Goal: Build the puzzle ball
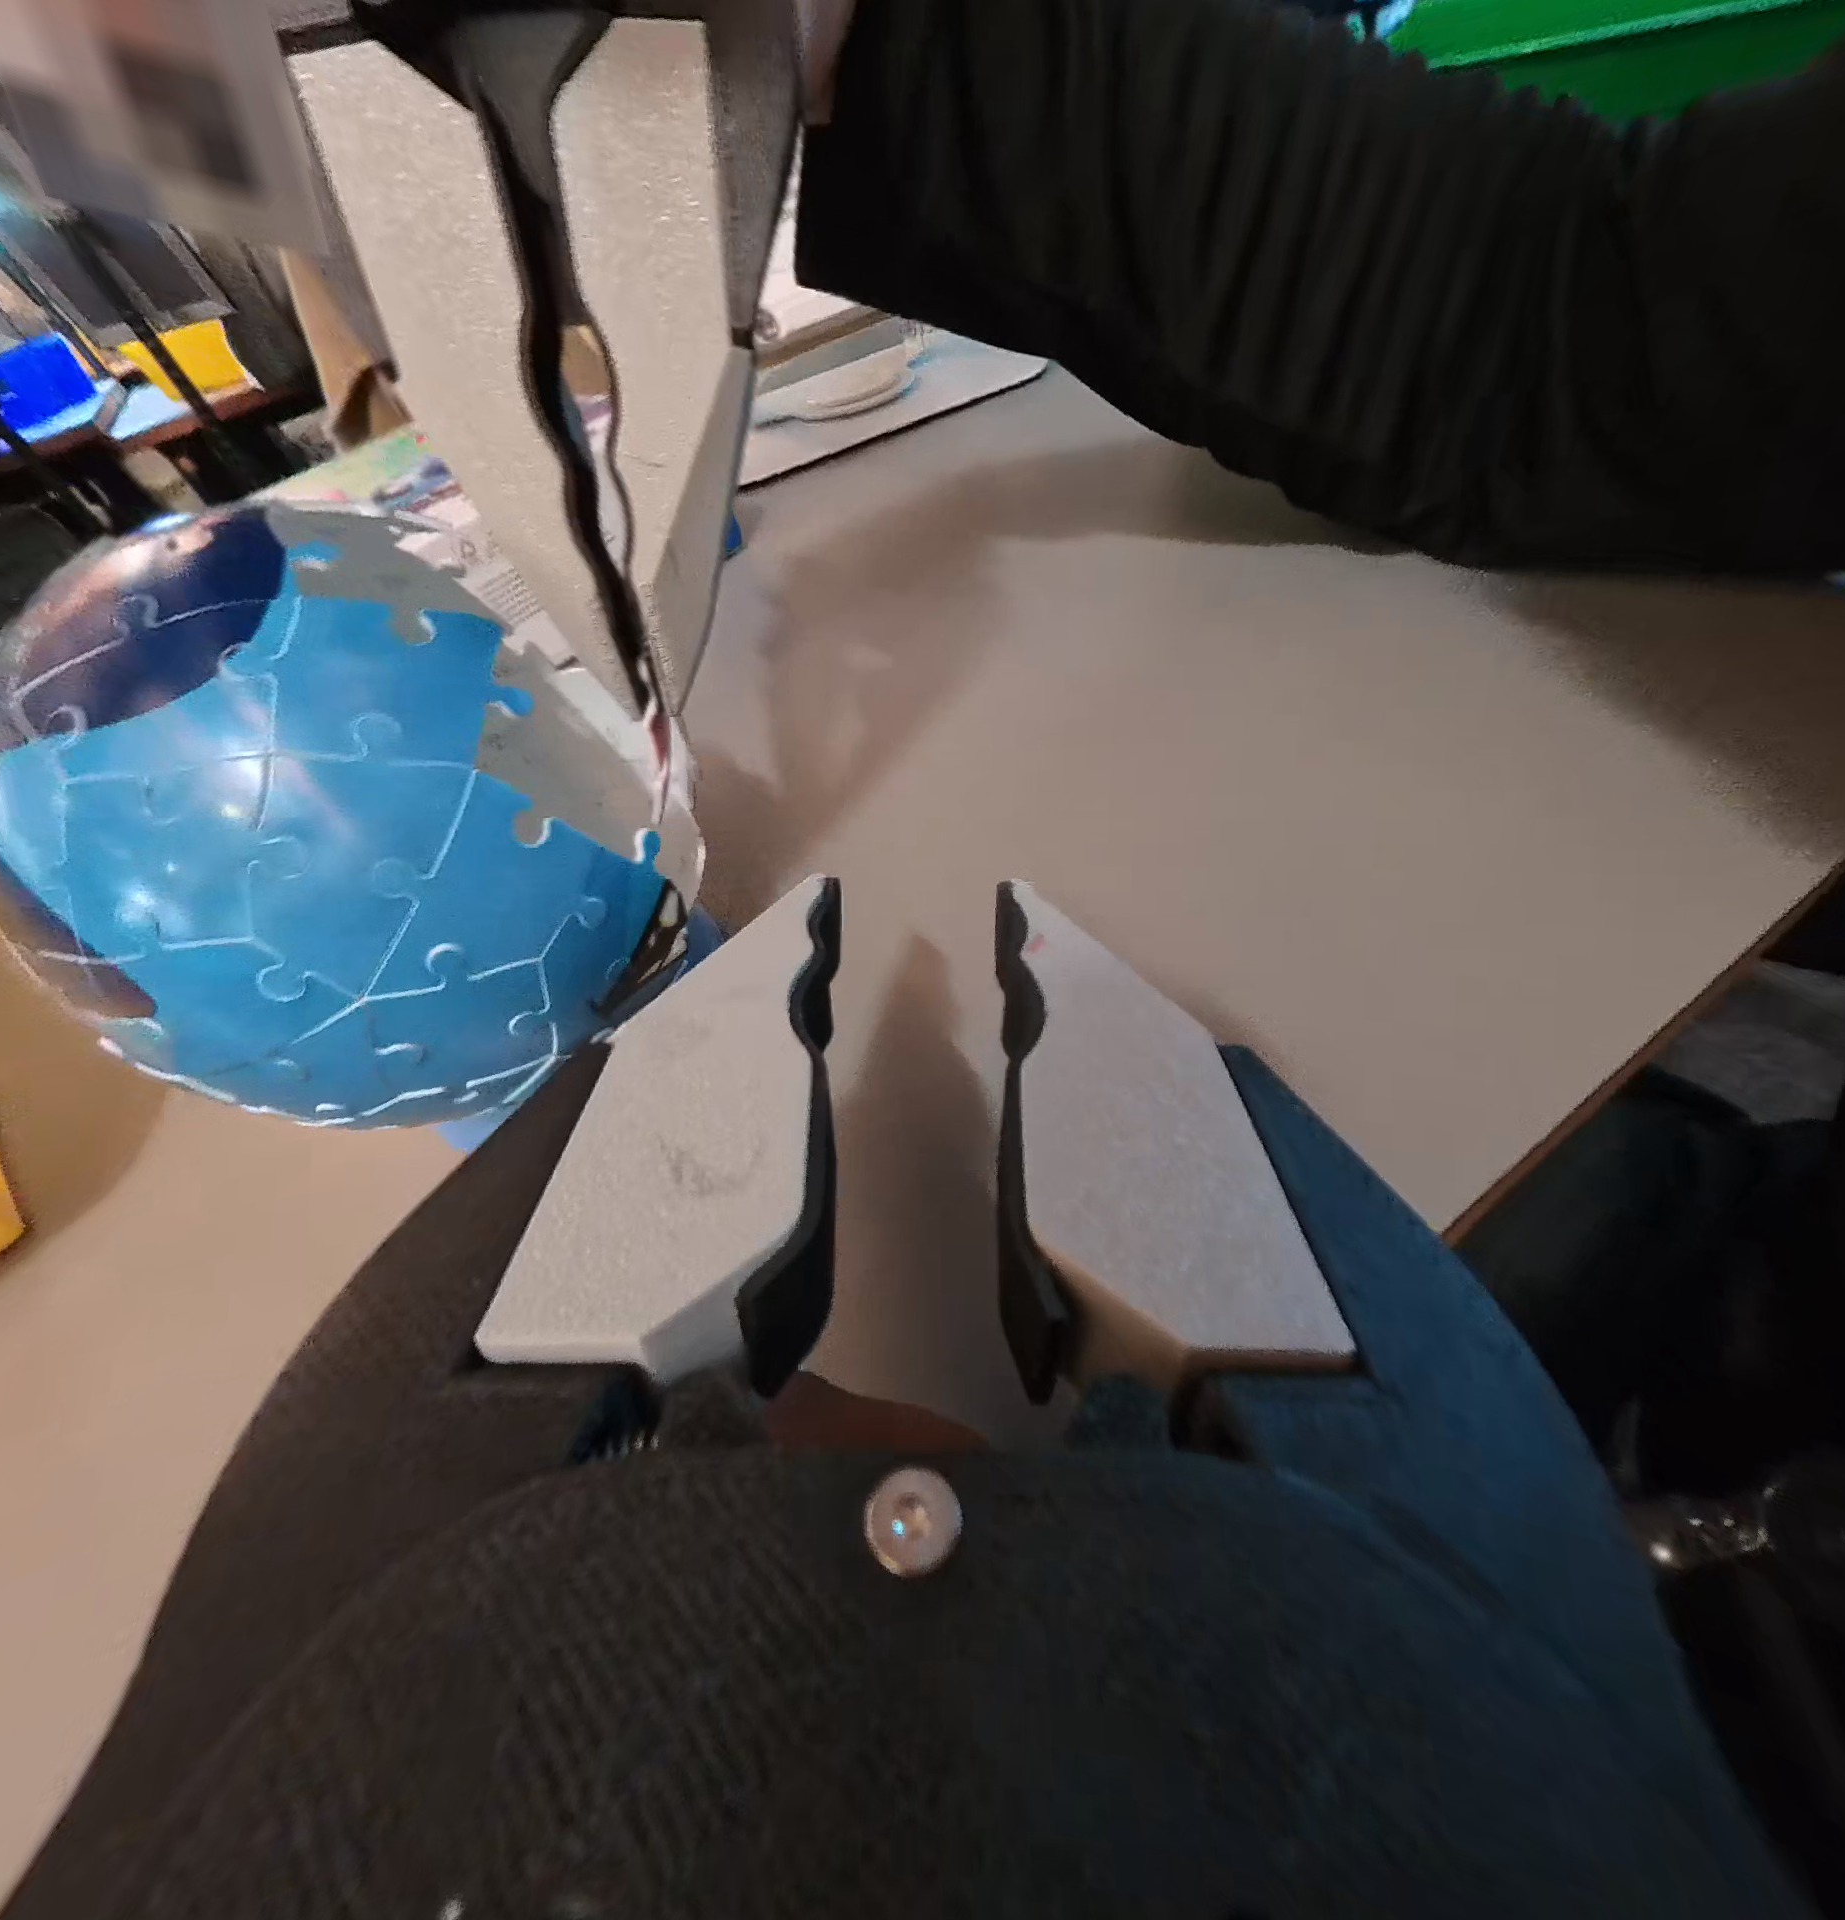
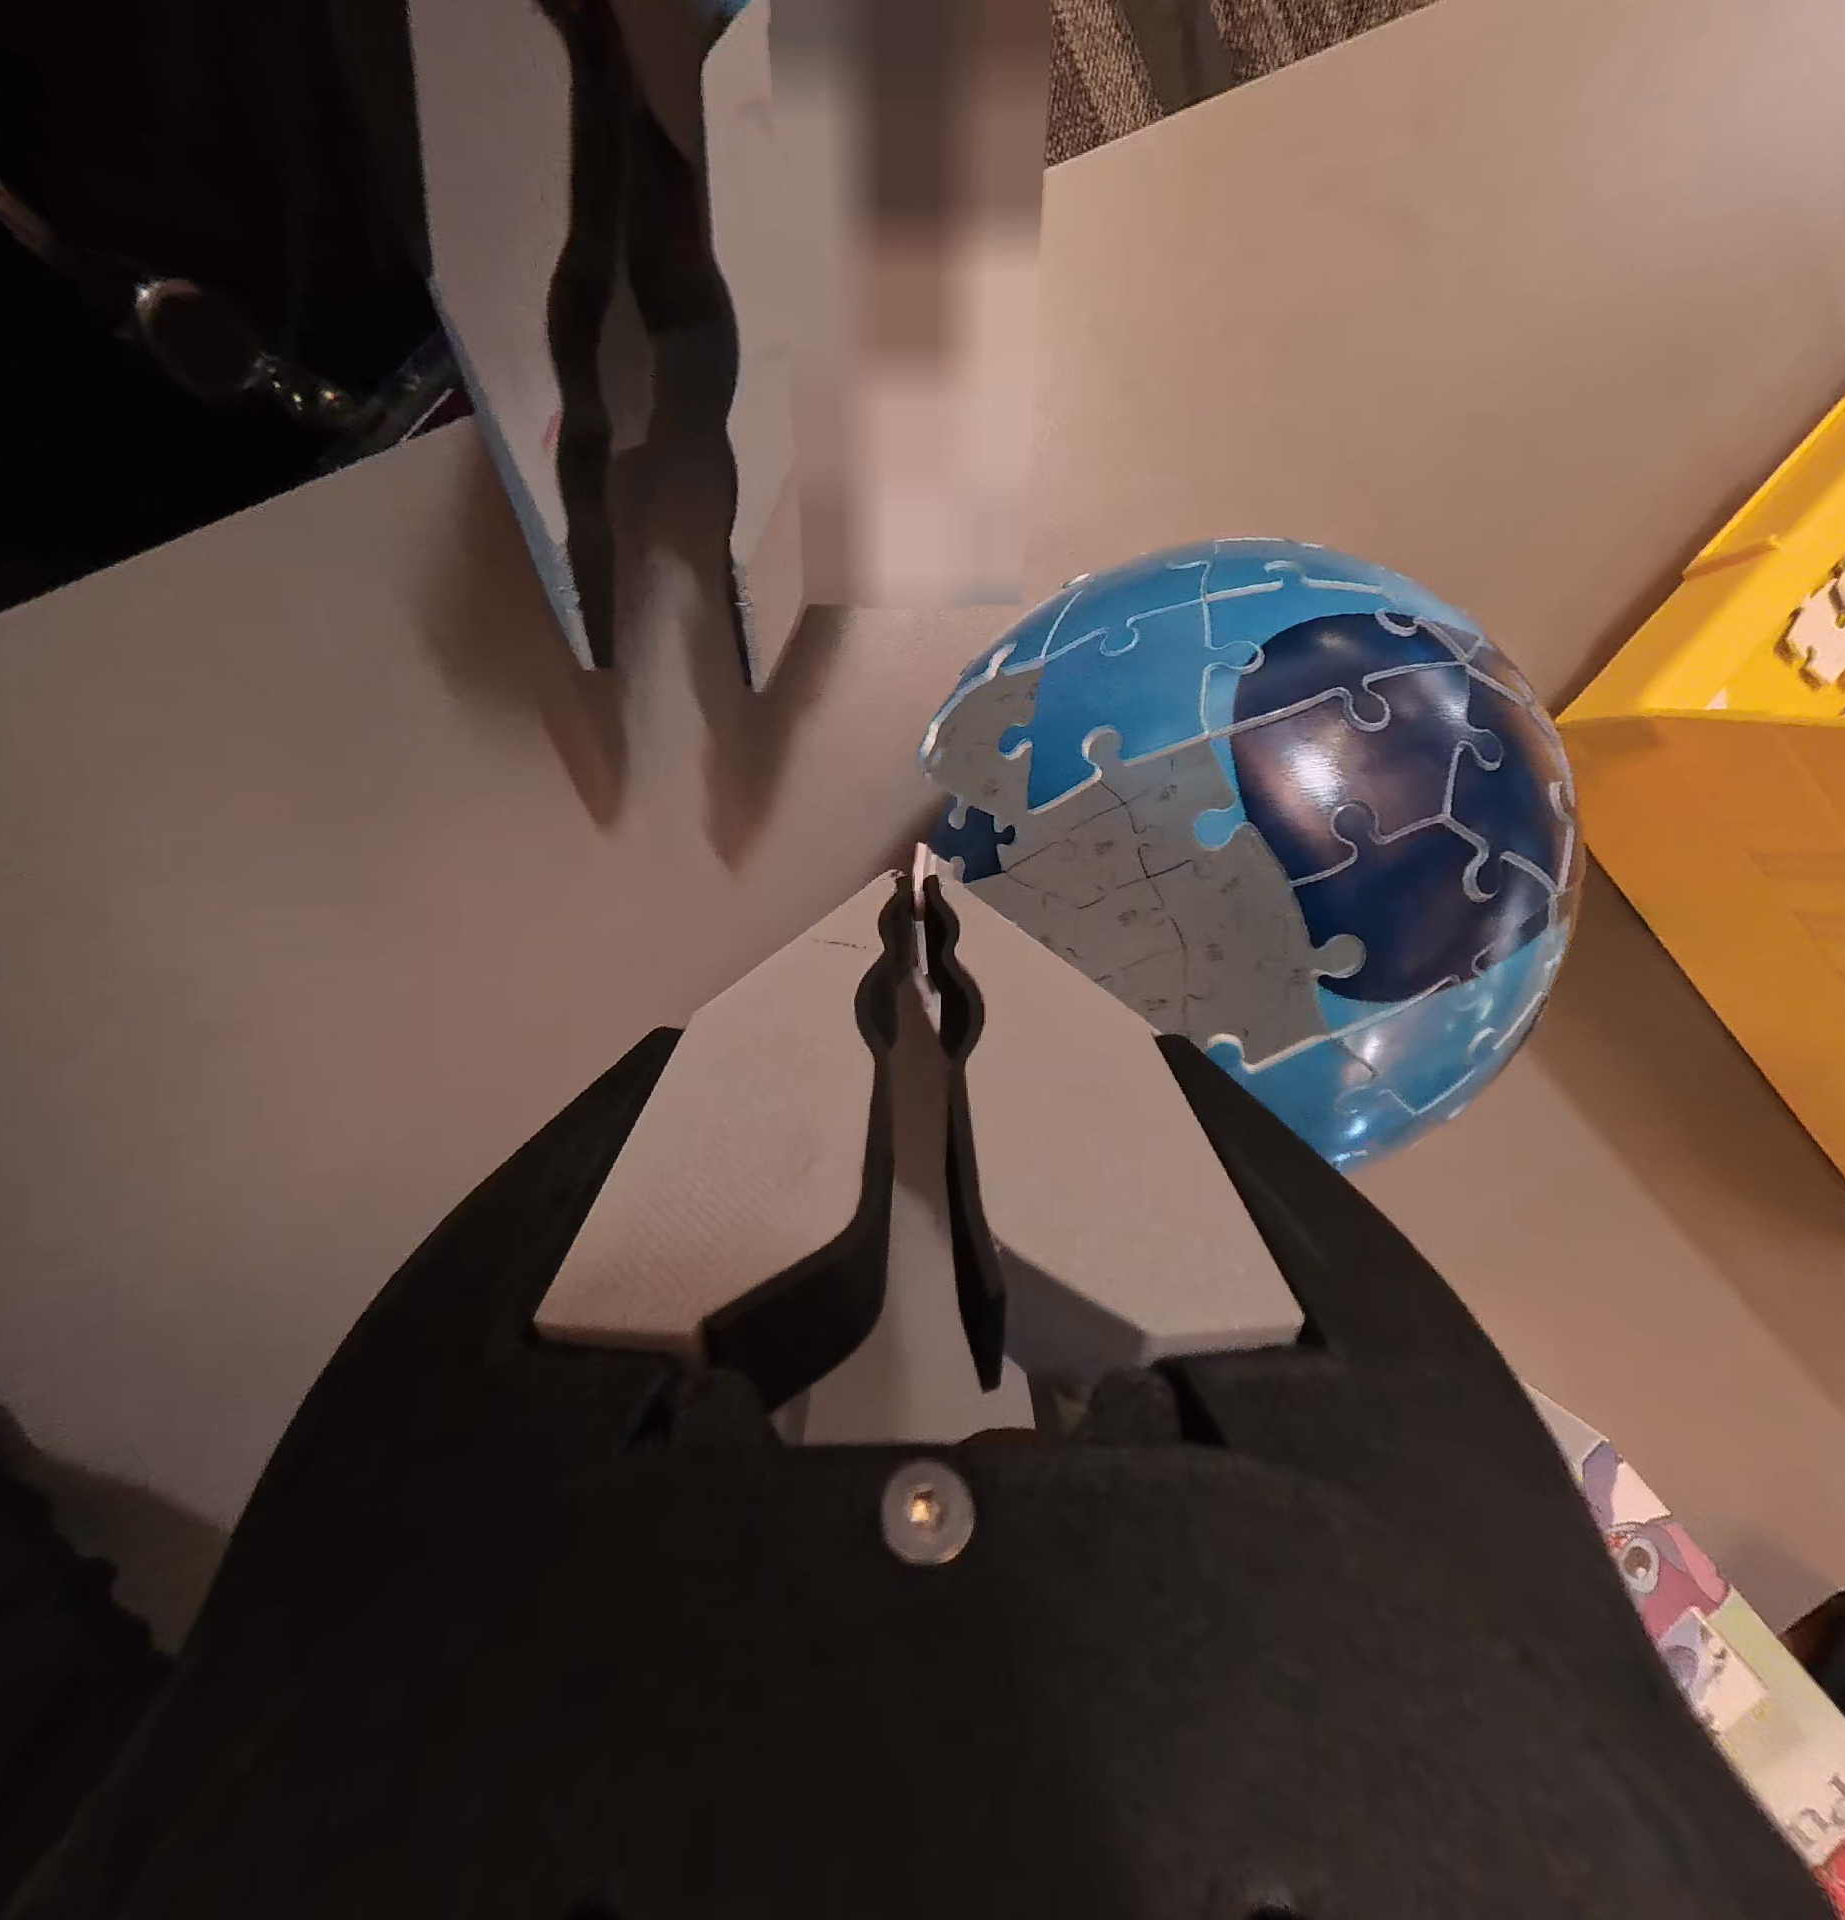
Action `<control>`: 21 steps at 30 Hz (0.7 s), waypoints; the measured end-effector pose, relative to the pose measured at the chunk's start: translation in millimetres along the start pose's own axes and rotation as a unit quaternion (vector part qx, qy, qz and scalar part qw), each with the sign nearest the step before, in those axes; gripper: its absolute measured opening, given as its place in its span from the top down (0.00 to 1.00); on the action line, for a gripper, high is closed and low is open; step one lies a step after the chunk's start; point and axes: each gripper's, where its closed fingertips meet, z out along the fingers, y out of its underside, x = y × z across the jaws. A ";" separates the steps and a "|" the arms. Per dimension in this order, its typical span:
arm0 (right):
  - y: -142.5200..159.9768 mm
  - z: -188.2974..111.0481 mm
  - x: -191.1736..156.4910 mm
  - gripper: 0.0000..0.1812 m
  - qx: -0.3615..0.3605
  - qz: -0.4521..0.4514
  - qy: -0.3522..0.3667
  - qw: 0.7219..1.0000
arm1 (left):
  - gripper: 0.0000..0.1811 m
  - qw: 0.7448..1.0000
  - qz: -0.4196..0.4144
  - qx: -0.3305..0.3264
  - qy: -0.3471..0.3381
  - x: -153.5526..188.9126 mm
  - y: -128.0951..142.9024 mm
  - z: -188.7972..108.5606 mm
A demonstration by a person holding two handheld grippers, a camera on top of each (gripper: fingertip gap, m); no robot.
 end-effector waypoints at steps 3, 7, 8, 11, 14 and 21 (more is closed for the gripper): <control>-1.5 0.3 -1.4 1.00 0.004 -0.010 0.008 1.000 | 0.85 1.000 -0.021 -0.001 0.001 -8.0 1.9 -1.3; -3.1 -1.7 -0.5 1.00 0.002 -0.025 0.033 0.999 | 0.86 0.998 -0.054 0.014 -0.037 -22.1 -0.4 -4.3; -3.5 -2.9 0.1 1.00 0.000 -0.030 0.040 0.999 | 0.86 0.997 -0.057 0.015 -0.049 -25.4 -0.5 -4.9; -5.9 -5.1 0.5 1.00 -0.002 -0.041 0.051 0.998 | 0.85 0.995 -0.056 0.011 -0.079 -30.8 0.4 -4.7; -5.8 -2.9 -1.5 1.00 -0.016 -0.055 0.054 0.997 | 0.83 0.994 -0.009 0.000 -0.107 -27.8 0.3 -2.8; 0.3 -1.7 -8.4 1.00 -0.036 -0.087 0.064 0.993 | 0.83 0.983 0.078 -0.034 -0.164 -21.6 0.3 4.6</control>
